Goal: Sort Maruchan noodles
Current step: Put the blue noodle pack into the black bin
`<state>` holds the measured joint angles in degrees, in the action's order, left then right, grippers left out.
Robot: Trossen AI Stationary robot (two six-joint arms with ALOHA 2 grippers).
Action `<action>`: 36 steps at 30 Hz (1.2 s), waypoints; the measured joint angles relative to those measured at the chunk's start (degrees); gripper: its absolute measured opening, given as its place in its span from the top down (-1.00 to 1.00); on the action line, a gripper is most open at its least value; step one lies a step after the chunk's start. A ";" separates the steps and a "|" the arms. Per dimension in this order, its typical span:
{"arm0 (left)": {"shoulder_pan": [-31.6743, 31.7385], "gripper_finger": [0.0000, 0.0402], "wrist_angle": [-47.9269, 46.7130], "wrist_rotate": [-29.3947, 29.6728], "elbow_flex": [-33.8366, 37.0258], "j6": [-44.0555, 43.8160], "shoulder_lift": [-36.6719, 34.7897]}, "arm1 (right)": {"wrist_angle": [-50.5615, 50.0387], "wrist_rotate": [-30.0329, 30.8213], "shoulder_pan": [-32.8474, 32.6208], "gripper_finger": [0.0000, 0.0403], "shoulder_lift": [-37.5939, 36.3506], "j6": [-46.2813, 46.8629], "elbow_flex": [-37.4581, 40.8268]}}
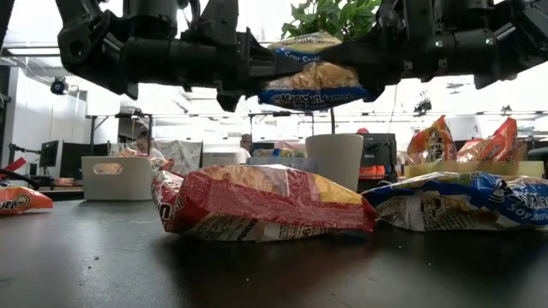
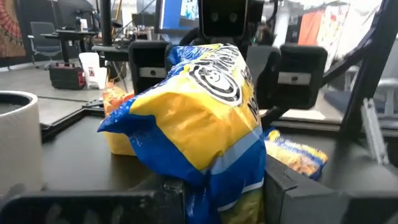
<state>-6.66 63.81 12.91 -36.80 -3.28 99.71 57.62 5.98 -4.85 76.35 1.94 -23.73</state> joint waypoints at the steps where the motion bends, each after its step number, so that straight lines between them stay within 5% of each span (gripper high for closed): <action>1: 0.24 0.56 -2.20 0.02 -0.04 0.62 -1.21 | -1.76 1.28 -0.01 0.12 -1.15 0.00 0.00; 12: 7.54 0.56 -47.66 0.01 -10.85 15.11 -15.87 | -17.88 20.87 0.01 -0.19 -15.06 0.07 -1.18; 20: 18.56 0.57 -80.33 -0.02 -28.31 30.15 -15.56 | -25.83 29.16 0.01 -0.17 -20.06 5.61 -0.96; 28: 28.91 0.57 -91.87 -10.90 -41.42 39.66 -7.63 | -27.31 29.18 0.01 -0.18 -17.90 5.18 -0.63; 36: 33.30 0.57 -95.66 -12.06 -47.77 48.57 0.13 | -27.54 29.18 0.01 -0.17 -15.02 4.20 -0.52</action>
<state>26.64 -31.86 0.84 -84.56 45.29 99.84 30.08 35.16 -4.84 61.33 6.14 -24.25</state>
